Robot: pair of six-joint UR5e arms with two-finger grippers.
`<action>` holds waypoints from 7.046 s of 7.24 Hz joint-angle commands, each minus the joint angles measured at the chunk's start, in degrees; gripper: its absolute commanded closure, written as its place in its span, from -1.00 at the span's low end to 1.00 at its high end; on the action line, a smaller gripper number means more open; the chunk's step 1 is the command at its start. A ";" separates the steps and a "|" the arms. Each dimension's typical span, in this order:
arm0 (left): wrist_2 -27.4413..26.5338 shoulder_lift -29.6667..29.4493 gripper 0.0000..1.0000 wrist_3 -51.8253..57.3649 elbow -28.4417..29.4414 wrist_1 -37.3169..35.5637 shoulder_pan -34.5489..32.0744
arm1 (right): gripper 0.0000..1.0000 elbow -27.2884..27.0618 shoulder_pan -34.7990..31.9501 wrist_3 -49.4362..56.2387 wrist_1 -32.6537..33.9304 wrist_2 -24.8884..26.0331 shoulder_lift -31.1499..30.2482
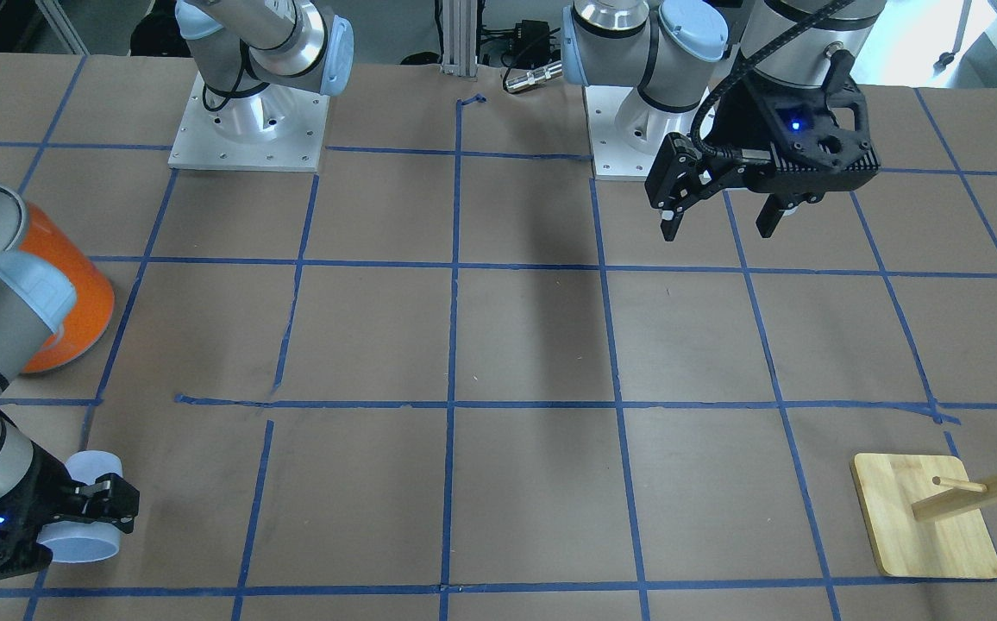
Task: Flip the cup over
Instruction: 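Carry the cup with the right gripper toward the table centre, then hold the cup with the right gripper near the left gripper, then release the cup on its side and raise the right gripper away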
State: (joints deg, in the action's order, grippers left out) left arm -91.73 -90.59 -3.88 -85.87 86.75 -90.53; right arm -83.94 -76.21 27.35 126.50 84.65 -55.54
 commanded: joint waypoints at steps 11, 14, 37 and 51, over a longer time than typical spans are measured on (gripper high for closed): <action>0.15 0.06 -1.00 0.01 0.09 -0.09 0.18 | 0.76 -9.56 -33.56 31.22 6.43 2.63 -5.81; 0.15 0.06 -1.00 0.01 0.09 -0.09 0.18 | 0.71 -12.47 -38.82 39.98 14.13 0.69 -4.23; 0.32 0.06 -1.00 0.36 0.00 0.00 0.18 | -0.59 -11.95 -39.63 40.86 18.96 0.25 0.26; 29.64 -18.29 -1.00 5.36 -13.33 -16.82 4.13 | -1.00 -11.33 -20.14 19.90 -29.09 -3.97 -37.33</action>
State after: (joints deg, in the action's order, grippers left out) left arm -65.89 -106.05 0.64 -96.22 75.35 -86.43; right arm -95.44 -98.02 53.53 101.51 80.38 -89.04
